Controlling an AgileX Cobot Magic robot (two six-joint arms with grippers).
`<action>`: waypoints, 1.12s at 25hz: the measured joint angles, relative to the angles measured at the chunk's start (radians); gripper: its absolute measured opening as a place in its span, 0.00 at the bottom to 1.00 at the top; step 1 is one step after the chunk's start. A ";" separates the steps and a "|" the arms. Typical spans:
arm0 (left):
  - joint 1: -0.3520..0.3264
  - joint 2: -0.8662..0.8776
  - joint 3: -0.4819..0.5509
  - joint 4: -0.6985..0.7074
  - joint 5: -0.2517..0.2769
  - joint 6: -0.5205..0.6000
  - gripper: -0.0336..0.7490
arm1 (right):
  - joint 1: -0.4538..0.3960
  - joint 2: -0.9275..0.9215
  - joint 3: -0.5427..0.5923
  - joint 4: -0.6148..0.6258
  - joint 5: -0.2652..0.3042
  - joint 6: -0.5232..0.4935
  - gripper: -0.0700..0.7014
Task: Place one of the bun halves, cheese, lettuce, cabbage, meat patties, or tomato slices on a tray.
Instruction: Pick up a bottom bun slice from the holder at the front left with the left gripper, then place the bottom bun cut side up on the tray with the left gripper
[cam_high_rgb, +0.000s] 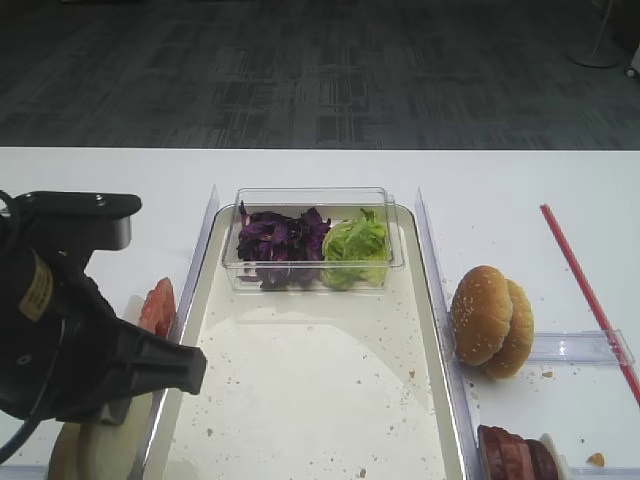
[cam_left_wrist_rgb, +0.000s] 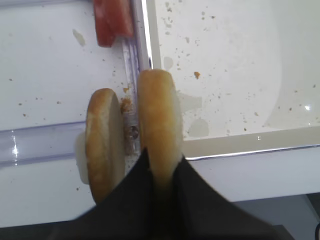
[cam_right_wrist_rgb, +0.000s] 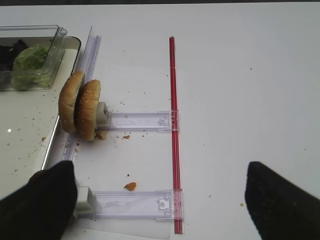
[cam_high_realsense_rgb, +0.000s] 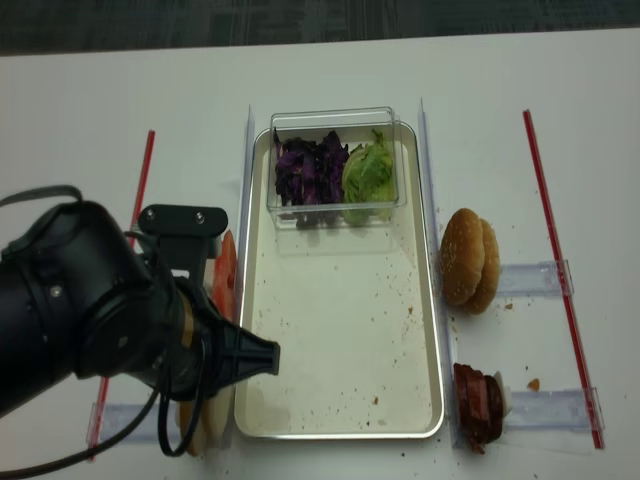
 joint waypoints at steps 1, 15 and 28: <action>0.000 -0.009 -0.002 0.000 0.005 0.000 0.06 | 0.000 0.000 0.000 0.000 0.000 0.000 0.99; 0.114 0.047 -0.137 0.011 0.012 0.098 0.06 | 0.000 0.000 0.000 0.000 0.000 0.000 0.99; 0.166 0.170 -0.232 -0.121 -0.081 0.279 0.06 | 0.000 0.000 0.000 0.000 0.000 0.000 0.99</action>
